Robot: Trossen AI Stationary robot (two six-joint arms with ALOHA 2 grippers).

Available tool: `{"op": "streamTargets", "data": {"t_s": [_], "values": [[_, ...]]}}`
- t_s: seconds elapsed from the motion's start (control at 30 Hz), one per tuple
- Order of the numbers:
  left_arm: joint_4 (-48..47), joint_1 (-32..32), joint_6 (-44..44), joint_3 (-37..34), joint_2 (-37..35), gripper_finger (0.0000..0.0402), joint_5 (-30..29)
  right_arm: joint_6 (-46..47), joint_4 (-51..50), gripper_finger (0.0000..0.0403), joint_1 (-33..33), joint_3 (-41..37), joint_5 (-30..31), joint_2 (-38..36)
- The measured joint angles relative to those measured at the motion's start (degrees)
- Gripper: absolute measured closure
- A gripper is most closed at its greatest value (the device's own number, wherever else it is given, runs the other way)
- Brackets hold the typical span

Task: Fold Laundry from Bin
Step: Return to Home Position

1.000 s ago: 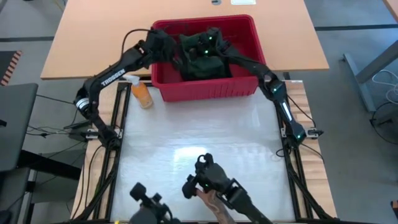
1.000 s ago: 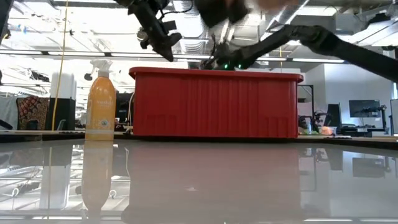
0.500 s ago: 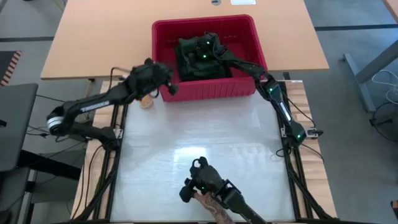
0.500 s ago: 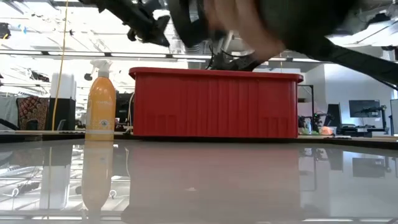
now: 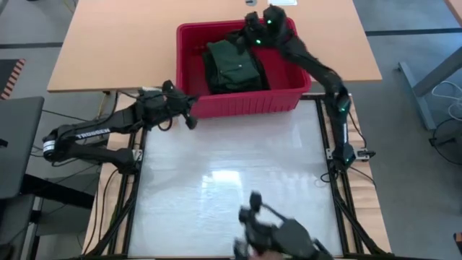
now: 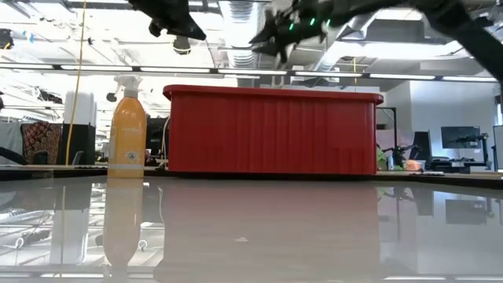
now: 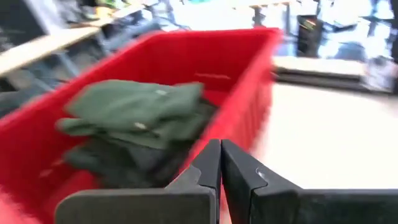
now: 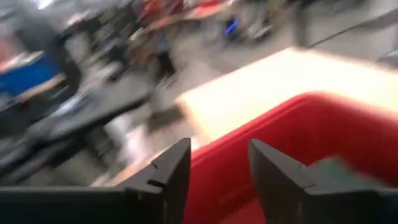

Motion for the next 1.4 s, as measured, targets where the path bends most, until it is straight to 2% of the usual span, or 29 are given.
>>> {"op": "streamTargets", "data": {"t_s": [0.07, 0.13, 0.27, 0.37, 0.5, 0.7, 0.8, 0.9, 1.03, 1.2, 1.4], "values": [[-2.25, -2.54, -0.35, -0.01, 0.0, 0.0401, 0.98, -3.39, -9.47, 0.0207, 1.7, 0.0, -4.83, -3.77], [-2.4, -5.65, -0.4, -1.12, 0.02, 0.0401, 1.38, -9.55, -20.84, 0.0201, 4.54, 0.04, -6.14, -7.55], [4.36, -12.37, -1.39, -9.0, -2.3, 0.0401, -2.02, -16.91, -39.46, 0.0203, 11.78, -1.58, 2.23, -13.64], [10.71, -16.61, -5.56, -16.12, -5.57, 0.0401, -5.57, -17.5, -39.43, 0.0214, 17.49, -10.23, 8.98, -20.73], [15.94, -22.1, -11.58, -24.28, -9.1, 0.0401, -7.37, -14.07, -27.06, 0.0233, 23.59, -29.98, 15.51, -34.22], [17.95, -30.04, -18.31, -30.91, -13.76, 0.0402, -12.99, -4.51, 5.73, 0.0253, 32.17, -68.27, 21.1, -55.26], [19.12, -33.35, -19.97, -33.7, -15.39, 0.0402, -15.98, -2.08, 22.78, 0.0258, 36.39, -85.29, 23.56, -61.68], [20.98, -35.5, -20.8, -36.11, -16.12, 0.0402, -16.98, 0.95, 38.27, 0.0262, 38.92, -98.82, 26.47, -64.01], [24.13, -36.88, -20.85, -39.19, -16.43, 0.0402, -16.8, 3.35, 51.49, 0.0265, 40.14, -110.35, 26.94, -64.52], [27.07, -36.61, -21.23, -42.49, -16.74, 0.0401, -16.78, 4.93, 56.82, 0.0266, 40.73, -117.71, 27.07, -64.23], [20.92, -36.42, -19.92, -44.35, -26.37, 0.0401, -17.96, 1.65, 58.69, 0.0266, 37.6, -122.32, 27.07, -66.76]]}}
